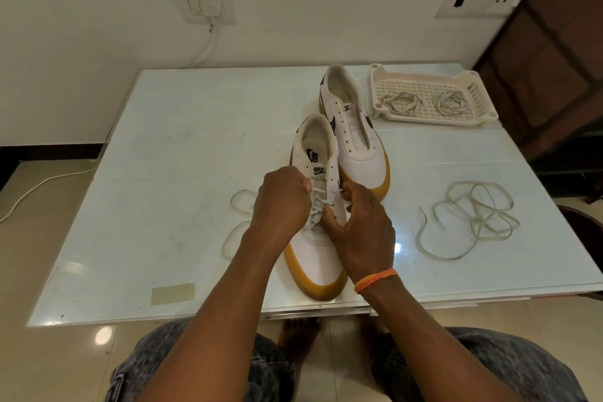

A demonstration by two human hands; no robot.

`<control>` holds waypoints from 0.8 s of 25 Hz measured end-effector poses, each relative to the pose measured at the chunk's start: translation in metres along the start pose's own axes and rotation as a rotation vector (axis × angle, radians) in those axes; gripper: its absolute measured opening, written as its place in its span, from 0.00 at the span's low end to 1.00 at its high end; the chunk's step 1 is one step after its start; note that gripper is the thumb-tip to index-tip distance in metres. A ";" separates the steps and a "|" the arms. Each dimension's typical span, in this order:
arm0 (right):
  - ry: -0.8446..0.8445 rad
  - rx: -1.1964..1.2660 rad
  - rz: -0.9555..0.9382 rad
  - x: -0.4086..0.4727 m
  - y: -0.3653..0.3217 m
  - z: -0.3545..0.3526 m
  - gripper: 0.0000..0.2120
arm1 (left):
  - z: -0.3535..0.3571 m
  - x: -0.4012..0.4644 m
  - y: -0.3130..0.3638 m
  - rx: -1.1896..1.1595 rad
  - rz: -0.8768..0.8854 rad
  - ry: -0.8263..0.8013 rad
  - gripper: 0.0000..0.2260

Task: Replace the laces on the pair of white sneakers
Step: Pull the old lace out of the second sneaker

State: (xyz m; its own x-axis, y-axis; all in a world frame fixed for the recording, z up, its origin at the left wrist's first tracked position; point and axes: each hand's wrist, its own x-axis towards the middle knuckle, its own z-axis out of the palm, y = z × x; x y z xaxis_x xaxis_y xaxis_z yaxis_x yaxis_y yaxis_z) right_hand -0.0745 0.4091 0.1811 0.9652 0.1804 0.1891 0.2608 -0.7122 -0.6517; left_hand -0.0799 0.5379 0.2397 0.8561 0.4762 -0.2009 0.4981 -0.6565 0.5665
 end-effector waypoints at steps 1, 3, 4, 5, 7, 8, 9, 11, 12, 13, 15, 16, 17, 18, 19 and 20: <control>0.016 0.012 -0.009 -0.001 0.001 0.003 0.22 | 0.000 0.001 -0.001 -0.012 -0.004 0.003 0.07; 0.046 0.045 0.015 -0.004 0.002 0.007 0.20 | 0.001 0.002 -0.001 -0.023 -0.010 0.011 0.08; 0.061 0.075 0.023 -0.005 0.002 0.009 0.20 | 0.001 0.002 -0.001 -0.028 -0.015 0.013 0.08; 0.083 0.096 0.016 -0.005 0.003 0.010 0.19 | 0.002 0.002 -0.001 -0.035 -0.022 0.013 0.08; 0.132 0.102 -0.008 -0.007 0.003 0.015 0.16 | 0.001 0.003 -0.004 -0.044 -0.048 0.003 0.06; 0.145 0.101 -0.009 -0.008 0.003 0.016 0.15 | -0.001 0.004 -0.007 -0.048 -0.066 0.001 0.06; 0.145 0.098 -0.010 -0.008 0.003 0.018 0.15 | -0.002 0.004 -0.009 -0.046 -0.085 0.004 0.06; 0.121 0.079 -0.030 -0.009 0.002 0.020 0.15 | -0.004 0.004 -0.012 -0.023 -0.110 0.019 0.06; 0.108 0.064 -0.044 -0.009 0.002 0.020 0.15 | -0.005 0.002 -0.011 -0.001 -0.117 0.027 0.06; 0.101 0.052 -0.052 -0.008 0.002 0.019 0.16 | -0.007 -0.001 -0.008 0.021 -0.126 0.046 0.06; 0.090 0.058 -0.036 -0.006 0.003 0.015 0.17 | -0.018 -0.004 -0.006 0.034 -0.175 0.154 0.08; 0.084 0.069 -0.021 -0.006 0.002 0.013 0.17 | -0.026 -0.005 -0.008 0.036 -0.210 0.221 0.09; 0.083 0.077 -0.017 -0.006 0.002 0.013 0.18 | -0.034 -0.006 -0.012 0.066 -0.233 0.268 0.09; 0.086 0.075 -0.033 -0.005 0.002 0.013 0.19 | -0.041 -0.009 -0.016 0.127 -0.249 0.267 0.08; 0.090 0.059 -0.069 -0.005 0.001 0.013 0.21 | -0.044 -0.013 -0.019 0.217 -0.257 0.219 0.08; 0.093 0.030 -0.121 -0.004 0.000 0.014 0.22 | -0.045 -0.019 -0.020 0.320 -0.259 0.146 0.08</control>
State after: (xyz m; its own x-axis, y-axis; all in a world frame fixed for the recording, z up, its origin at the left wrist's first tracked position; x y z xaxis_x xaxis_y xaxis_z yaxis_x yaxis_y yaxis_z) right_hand -0.0784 0.4180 0.1700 0.9213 0.1988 0.3342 0.3769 -0.6682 -0.6415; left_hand -0.1125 0.5681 0.2678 0.6803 0.7115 -0.1757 0.7311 -0.6419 0.2314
